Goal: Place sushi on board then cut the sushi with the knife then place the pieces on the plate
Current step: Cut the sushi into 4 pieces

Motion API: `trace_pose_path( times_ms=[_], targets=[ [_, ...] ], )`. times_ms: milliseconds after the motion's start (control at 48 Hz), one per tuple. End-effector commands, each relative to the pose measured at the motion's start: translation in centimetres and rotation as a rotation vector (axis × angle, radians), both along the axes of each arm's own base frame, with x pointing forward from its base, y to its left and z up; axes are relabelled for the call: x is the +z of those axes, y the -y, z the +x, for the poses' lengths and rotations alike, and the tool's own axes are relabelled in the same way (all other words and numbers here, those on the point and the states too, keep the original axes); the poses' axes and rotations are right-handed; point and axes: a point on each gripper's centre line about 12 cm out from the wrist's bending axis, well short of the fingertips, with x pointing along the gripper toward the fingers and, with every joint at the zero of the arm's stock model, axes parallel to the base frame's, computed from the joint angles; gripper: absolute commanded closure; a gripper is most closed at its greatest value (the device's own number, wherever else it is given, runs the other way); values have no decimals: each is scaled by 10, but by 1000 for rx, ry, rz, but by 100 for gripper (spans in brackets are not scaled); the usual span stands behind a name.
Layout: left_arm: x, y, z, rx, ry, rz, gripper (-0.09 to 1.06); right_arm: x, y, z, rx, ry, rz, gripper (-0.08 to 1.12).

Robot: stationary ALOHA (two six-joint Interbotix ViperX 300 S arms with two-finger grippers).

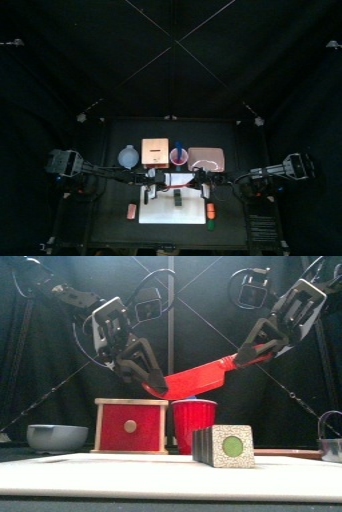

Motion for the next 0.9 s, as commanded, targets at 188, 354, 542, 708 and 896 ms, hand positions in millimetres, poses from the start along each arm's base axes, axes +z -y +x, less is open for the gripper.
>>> trace_pose_path(
  times_ms=[188,354,542,708,896],
  targets=[
    [4,5,18,-9,24,-4,53,-13,-4,1,-3,-100,52,81],
    [2,11,22,-23,18,-4,53,-26,-7,4,13,-179,58,81],
    [0,15,22,-26,13,-11,53,-35,-8,6,24,-230,55,81],
    [-2,16,22,-29,9,-9,53,-37,-8,8,25,-236,51,81],
    [-9,16,22,-27,-8,-10,53,-37,-6,8,23,-236,47,81]
  ],
)
